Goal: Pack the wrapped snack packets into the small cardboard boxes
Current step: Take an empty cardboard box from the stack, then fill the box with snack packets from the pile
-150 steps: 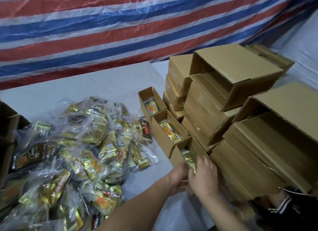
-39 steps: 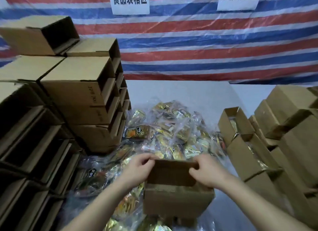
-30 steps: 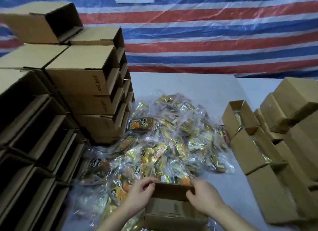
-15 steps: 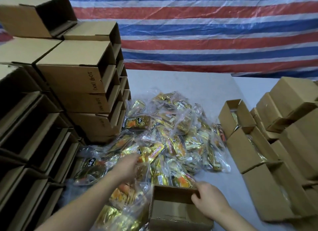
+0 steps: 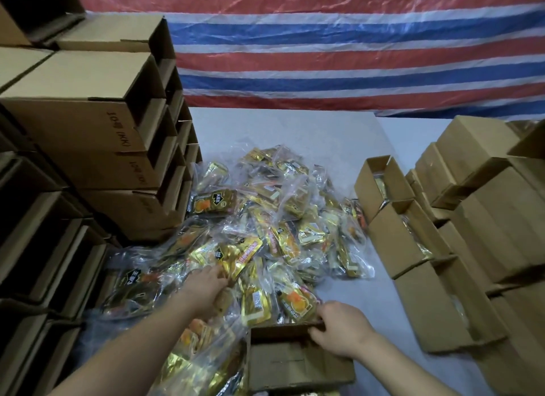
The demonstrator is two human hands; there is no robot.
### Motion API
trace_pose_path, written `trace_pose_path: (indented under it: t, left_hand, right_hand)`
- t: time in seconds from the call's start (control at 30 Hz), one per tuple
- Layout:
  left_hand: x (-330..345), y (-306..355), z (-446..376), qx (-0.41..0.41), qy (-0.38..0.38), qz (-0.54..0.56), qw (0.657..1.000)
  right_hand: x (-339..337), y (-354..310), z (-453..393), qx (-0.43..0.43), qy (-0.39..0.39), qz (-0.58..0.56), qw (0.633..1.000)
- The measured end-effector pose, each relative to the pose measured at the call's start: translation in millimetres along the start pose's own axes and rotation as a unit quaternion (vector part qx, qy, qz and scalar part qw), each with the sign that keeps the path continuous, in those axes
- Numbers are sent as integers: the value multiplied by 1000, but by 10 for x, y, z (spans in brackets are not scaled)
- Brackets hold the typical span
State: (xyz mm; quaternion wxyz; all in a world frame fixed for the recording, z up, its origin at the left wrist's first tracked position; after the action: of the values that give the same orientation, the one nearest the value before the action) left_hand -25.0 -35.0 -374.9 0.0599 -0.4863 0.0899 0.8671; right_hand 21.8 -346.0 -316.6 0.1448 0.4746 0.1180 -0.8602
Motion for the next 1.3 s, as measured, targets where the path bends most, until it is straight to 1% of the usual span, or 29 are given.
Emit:
trace_pose_path:
  t: [0.1,0.2,0.27,0.33,0.4,0.47,0.53,0.6,0.67,0.7,0.77,0.8,0.83,0.87,0.93,0.97,1.03,1.07,1.1,1.13,1.17,1.2,1.27,1.3]
  left_hand:
    - [-22,7,68,-1,24,16,1000]
    - [-31,-12,163,-25,61,79,995]
    - [-77,-36,225,-51,92,131,986]
    - [-196,-51,291,-73,118,160,977]
    - [-370,-60,352,-95,159,194,963]
    - [-589,-64,404,-113,223,269,930]
    - [-868,-16,483,-111,315,348,876]
    - [-1224,76,588,-88,408,373,828]
    - [-1566,221,700,-70,477,394,783]
    - [-1716,317,750,-62,495,419,759]
    - [-1961,536,833,-36,512,471,717]
    - [-2055,657,862,-17,513,498,699]
    - [-2126,768,870,5,510,527,679]
    - [-2184,869,862,30,503,556,661]
    - [-2287,1043,818,78,468,610,635]
    - [-2332,1117,786,100,443,637,623]
    - [-2407,1234,732,128,400,688,592]
    - [-2442,1277,723,136,392,703,578]
    - [-2472,1316,722,145,392,706,573]
    - [-2495,1349,715,152,396,692,584]
    - [-2511,1388,715,155,407,664,608]
    - [-2516,1414,716,154,426,621,640]
    - [-2484,1401,737,147,482,489,712]
    - [-2433,1371,752,143,490,426,747]
  right_hand:
    - [38,-23,3,-6,4,14,1000]
    - [107,-81,21,-19,7,30,999]
    - [131,-115,33,-21,4,29,999]
    - [115,-124,44,-20,-1,21,1000]
    - [103,-102,47,-17,-7,9,1000]
    - [98,-76,54,-14,-10,-7,1000]
    - [82,-57,72,-16,-25,-23,999]
    - [37,-44,91,-23,-69,-58,996]
    - [-110,-87,122,-43,-98,-145,984]
    - [-238,-125,140,-52,-89,-206,973]
    - [-585,-204,177,-59,-25,-346,936]
    - [-784,-242,207,-68,10,-415,907]
    - [-987,-280,240,-91,29,-478,873]
    - [-1184,-310,272,-125,32,-529,839]
    - [-1538,-344,323,-175,0,-602,779]
    - [-1692,-351,344,-184,-22,-622,761]
    - [-1910,-358,366,-204,-66,-631,745]
    - [-1968,-365,369,-219,-96,-640,730]
    - [-1996,-373,392,-231,-132,-654,709]
    - [-1991,-366,395,-238,-159,-664,691]
    - [-1969,-358,397,-237,-173,-669,683]
    - [-1919,-344,384,-231,-176,-670,684]
    - [-1788,-310,358,-185,-179,-684,683]
    - [-1706,-287,360,-165,-188,-683,686]
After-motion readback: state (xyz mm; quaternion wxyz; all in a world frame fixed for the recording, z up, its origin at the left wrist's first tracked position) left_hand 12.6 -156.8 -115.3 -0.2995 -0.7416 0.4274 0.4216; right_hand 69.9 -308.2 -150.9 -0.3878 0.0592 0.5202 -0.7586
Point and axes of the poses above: each hand's wrist, its own z-axis away from the middle knuckle, its own x-axis out of the palm, y = z × x, the point moved 2 cm from there along -z, towards the middle knuckle, and after that the axes turned 12 degrees about x, right-handed, at the moved point
